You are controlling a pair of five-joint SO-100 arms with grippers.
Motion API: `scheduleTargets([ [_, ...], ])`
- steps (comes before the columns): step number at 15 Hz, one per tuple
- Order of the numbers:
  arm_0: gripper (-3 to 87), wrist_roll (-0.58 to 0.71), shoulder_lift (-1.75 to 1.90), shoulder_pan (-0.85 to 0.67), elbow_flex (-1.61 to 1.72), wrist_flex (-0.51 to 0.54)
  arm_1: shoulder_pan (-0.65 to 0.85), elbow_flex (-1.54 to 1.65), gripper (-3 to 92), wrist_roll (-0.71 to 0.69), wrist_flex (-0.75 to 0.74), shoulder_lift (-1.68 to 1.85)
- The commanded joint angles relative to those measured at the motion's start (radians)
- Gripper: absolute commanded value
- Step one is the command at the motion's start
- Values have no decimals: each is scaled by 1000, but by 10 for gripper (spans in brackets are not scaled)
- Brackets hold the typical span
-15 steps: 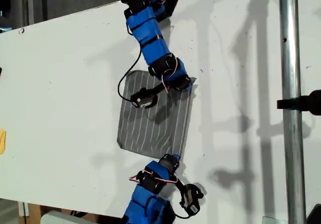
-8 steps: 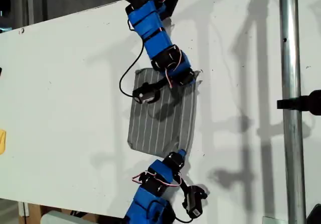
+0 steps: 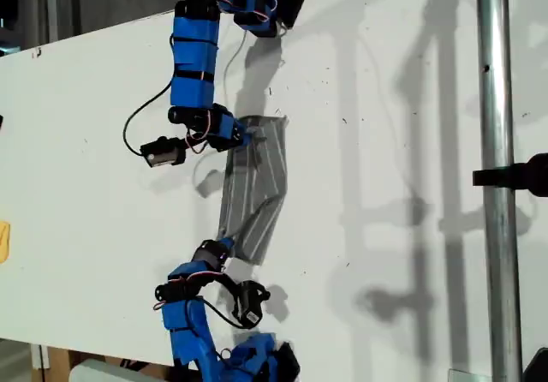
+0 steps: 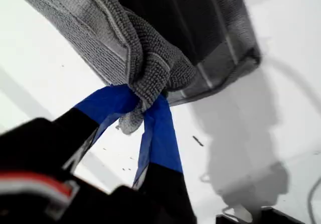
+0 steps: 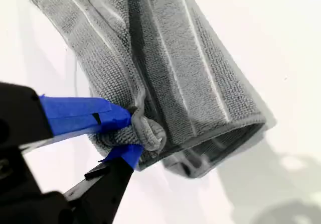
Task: Grasp corners of a towel and fold twice.
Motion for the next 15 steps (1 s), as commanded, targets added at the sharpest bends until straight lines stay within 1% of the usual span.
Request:
scheduleTargets([
  [1,-30,86,-81,-115,-196,55,140,-18,-2,-107,14,106],
  [3,-29,121,-163,-153,-324,100,238,-20,-2,-176,25,184],
  [5,-29,124,-156,-172,-373,118,285,-32,-2,-219,41,290],
  [7,-29,117,-146,-160,-356,144,218,2,-2,-206,54,288],
  [8,-29,97,-144,-137,-319,144,164,43,-2,-167,41,270],
  [9,-29,71,-144,-103,-276,129,114,97,-2,-123,12,255],
  [12,-29,-15,-143,-32,-132,38,-3,147,-2,-28,-20,161],
  [15,-29,-64,-184,-5,-66,-9,-17,219,-2,2,-100,109],
])
